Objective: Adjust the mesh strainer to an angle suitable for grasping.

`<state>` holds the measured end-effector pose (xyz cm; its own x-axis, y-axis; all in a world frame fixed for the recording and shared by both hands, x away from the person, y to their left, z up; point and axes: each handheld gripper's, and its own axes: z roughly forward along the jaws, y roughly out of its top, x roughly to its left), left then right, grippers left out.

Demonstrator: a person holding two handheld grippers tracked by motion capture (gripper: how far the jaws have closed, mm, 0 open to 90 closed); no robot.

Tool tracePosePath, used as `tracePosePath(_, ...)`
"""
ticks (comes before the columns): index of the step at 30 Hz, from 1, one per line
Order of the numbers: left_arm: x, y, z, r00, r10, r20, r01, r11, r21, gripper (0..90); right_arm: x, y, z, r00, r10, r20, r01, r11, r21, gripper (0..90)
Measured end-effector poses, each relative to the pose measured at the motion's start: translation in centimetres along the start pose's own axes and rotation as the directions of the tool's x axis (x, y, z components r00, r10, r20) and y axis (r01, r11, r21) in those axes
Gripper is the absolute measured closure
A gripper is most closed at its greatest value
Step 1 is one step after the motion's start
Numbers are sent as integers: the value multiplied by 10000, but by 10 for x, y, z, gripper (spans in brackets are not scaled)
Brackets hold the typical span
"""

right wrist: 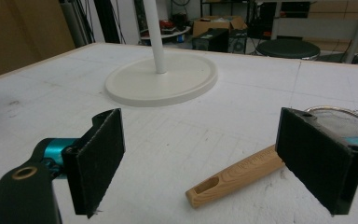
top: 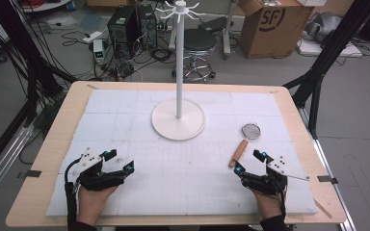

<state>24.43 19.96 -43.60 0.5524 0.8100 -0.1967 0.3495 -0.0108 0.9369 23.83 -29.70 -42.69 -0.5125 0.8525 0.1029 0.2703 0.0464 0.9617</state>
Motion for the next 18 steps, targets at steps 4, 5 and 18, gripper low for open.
tracePosePath(4, -1, 0, 0, 10000, 24, 29, -24, 10000, 27, 174, -1, 0, 0, 9999, 102, 18, -101, 9999, -41, 154)
tracePosePath(5, -1, 0, 1, 10000, 46, 14, -46, 10000, 17, 174, -2, 0, 1, 9999, 120, 13, -120, 9999, -15, 163)
tracePosePath(18, -1, 0, -1, 10000, 84, 5, -84, 10000, -19, 174, -18, 6, 10, 9941, 1086, -55, -1077, 9904, 865, 612)
